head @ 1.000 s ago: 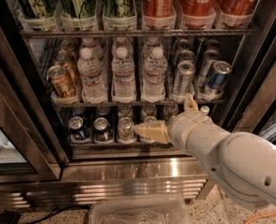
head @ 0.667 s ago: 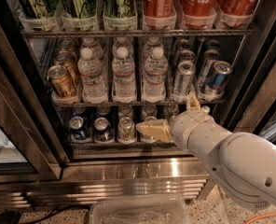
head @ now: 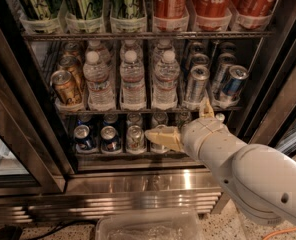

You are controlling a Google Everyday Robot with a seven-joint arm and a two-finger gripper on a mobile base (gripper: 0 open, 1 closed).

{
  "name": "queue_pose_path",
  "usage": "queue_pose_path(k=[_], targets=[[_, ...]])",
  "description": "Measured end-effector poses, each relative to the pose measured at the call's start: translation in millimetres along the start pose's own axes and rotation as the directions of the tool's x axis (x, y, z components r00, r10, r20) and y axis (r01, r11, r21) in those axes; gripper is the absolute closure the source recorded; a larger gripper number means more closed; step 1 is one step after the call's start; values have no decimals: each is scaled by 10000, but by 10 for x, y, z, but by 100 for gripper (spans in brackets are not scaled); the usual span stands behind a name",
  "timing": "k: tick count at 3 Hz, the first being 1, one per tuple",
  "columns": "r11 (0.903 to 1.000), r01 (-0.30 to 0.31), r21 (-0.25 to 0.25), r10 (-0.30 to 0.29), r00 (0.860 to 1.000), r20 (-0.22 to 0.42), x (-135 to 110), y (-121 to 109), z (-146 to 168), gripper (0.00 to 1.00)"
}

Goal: Pick water bottle from middle shelf of fridge

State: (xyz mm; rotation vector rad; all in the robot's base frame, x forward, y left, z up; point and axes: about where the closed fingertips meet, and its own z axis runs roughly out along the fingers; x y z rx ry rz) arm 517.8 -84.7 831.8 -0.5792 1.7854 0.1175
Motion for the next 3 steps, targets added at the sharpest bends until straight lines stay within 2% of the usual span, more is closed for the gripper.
queue_pose_path(k=[1, 2, 3], targets=[[9980, 194, 609, -238, 9971, 725, -74, -33, 77, 19], [9905, 389, 1316, -590, 9865, 1527, -164, 30, 153, 33], [9773, 537, 2049, -958, 9748, 2013, -225, 52, 184, 26]])
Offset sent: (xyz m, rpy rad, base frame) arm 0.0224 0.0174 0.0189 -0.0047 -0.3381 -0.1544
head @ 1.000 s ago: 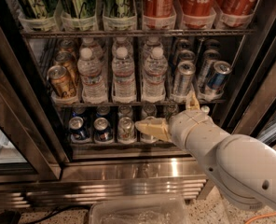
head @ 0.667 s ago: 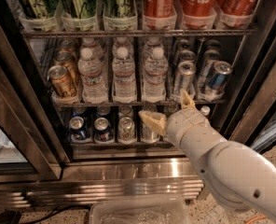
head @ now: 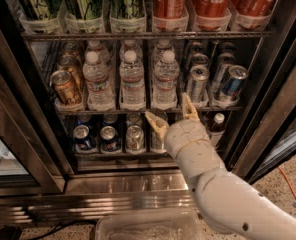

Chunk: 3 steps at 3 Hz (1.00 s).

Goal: Pick water bottle from middle shelf of fridge

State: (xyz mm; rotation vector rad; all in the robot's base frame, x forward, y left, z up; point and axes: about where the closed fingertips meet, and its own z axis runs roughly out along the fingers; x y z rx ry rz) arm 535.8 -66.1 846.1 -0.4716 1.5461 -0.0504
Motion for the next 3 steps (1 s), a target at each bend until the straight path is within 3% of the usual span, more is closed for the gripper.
queue_pose_path(k=[1, 3], targets=[[9982, 93, 591, -110, 9996, 270, -7, 27, 56, 12], [9890, -341, 1438, 263, 9981, 557, 11, 50, 213, 26]])
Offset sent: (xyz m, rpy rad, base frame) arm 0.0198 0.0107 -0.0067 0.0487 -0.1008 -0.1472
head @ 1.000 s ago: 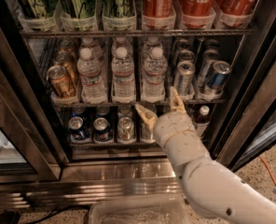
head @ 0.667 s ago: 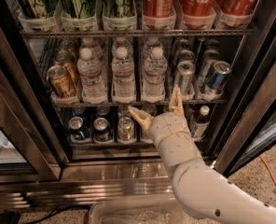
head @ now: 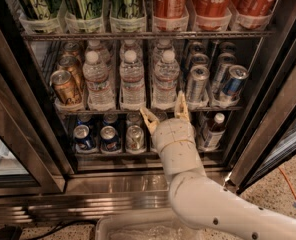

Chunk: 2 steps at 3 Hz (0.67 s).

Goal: Pick water bottle from middle shelf of fridge

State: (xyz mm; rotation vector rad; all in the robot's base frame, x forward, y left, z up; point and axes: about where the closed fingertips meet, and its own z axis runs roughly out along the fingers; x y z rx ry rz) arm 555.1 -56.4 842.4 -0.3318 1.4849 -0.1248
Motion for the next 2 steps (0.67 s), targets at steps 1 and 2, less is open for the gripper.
queue_pose_path(k=[1, 2], targets=[[9991, -249, 333, 244, 9996, 149, -9, -21, 65, 31], [9961, -449, 753, 422, 9984, 365, -33, -97, 139, 38]])
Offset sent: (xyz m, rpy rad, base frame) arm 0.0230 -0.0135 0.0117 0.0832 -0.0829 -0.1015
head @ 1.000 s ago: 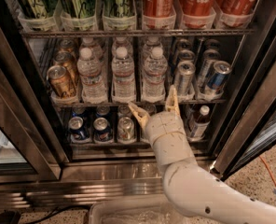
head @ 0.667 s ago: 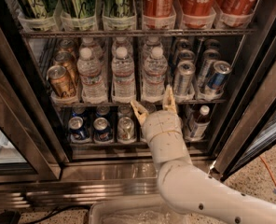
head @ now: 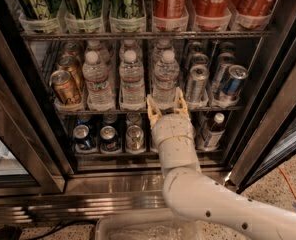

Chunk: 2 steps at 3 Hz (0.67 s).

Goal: Pick water bottle from middle shelf of fridge

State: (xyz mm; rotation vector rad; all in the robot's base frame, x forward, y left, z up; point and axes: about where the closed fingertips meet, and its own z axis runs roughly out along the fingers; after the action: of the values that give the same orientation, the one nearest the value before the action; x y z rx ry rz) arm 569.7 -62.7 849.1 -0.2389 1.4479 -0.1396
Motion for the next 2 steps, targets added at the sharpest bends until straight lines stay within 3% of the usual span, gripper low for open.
queue_pose_path(k=[2], targets=[[9978, -265, 610, 256, 9996, 148, 0, -116, 160, 37]])
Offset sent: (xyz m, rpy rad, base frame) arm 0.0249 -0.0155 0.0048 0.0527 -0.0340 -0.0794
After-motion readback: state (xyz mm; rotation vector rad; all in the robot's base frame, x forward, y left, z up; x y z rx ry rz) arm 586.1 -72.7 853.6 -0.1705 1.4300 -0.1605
